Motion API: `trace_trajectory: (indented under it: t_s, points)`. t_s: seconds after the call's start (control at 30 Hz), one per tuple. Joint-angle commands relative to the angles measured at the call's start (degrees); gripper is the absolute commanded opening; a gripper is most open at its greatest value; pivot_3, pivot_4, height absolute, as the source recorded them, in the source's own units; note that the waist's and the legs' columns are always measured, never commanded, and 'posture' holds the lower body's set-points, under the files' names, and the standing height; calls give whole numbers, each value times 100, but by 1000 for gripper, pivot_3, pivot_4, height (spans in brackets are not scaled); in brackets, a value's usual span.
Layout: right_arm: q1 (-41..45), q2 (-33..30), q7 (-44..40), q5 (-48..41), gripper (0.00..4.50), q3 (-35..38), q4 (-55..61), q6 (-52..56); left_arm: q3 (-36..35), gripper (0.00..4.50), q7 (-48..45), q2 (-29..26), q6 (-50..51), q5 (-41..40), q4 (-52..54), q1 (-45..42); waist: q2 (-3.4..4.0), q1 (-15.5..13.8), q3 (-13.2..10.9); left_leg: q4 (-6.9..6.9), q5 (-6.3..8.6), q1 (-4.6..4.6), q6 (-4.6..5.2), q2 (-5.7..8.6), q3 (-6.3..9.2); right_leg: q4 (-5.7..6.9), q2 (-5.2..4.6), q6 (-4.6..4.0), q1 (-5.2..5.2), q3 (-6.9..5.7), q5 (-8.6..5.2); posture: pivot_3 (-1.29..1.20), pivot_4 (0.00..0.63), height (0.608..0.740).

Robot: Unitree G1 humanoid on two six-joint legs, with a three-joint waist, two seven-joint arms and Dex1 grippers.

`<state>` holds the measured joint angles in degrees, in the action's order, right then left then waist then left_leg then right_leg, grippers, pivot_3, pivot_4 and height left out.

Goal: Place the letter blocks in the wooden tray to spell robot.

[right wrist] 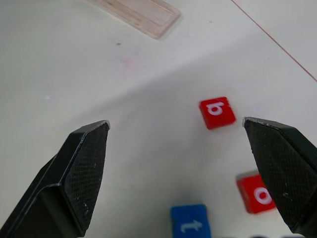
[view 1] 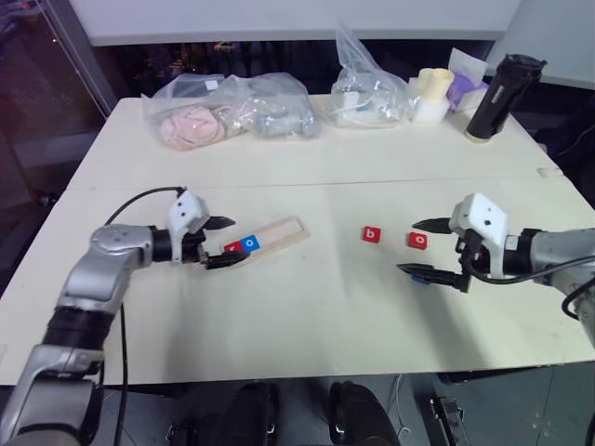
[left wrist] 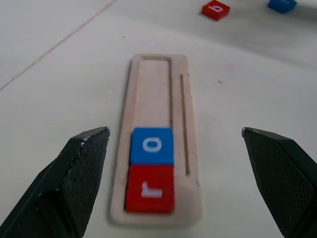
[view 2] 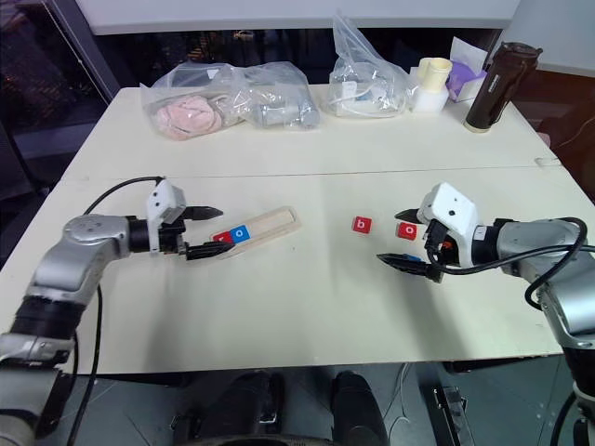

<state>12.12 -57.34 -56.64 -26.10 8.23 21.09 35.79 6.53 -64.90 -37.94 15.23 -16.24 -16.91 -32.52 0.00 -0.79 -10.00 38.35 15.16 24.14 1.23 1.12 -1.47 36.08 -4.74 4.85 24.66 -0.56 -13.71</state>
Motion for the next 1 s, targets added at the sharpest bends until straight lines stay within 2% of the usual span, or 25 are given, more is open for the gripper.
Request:
trace_trajectory:
  t_s: [0.03,0.23,0.4,0.67,1.0]
  points:
    - [-117,12,141,-93,4441,269,315,81,130,4500,-142,134,-548,342,-717,-368,-1,6,-1,0,0,-1,0,0,-1,1,2,4,0,0,2,0,150,740]
    - [-455,61,342,-190,4441,461,665,248,266,4500,-344,441,-1143,697,-1780,-892,-15,8,-8,7,-1,-6,2,-2,-7,5,15,39,-2,2,22,0,150,740]
    - [-578,81,466,-249,4441,507,802,308,366,4500,-565,467,-1445,951,-2416,-1075,-21,18,-12,39,6,-3,12,-4,-7,7,13,43,-11,4,24,0,150,740]
    - [-570,90,521,-208,4441,408,781,254,402,4500,-826,430,-1478,1111,-2597,-959,-27,9,-11,82,9,3,27,-6,-7,6,-2,34,-25,16,26,0,150,740]
    - [-503,66,516,-133,4441,270,736,166,374,4500,-597,543,-1527,1264,-2820,-868,-25,11,-7,81,9,-2,27,-7,-7,7,-14,25,-24,19,27,0,150,740]
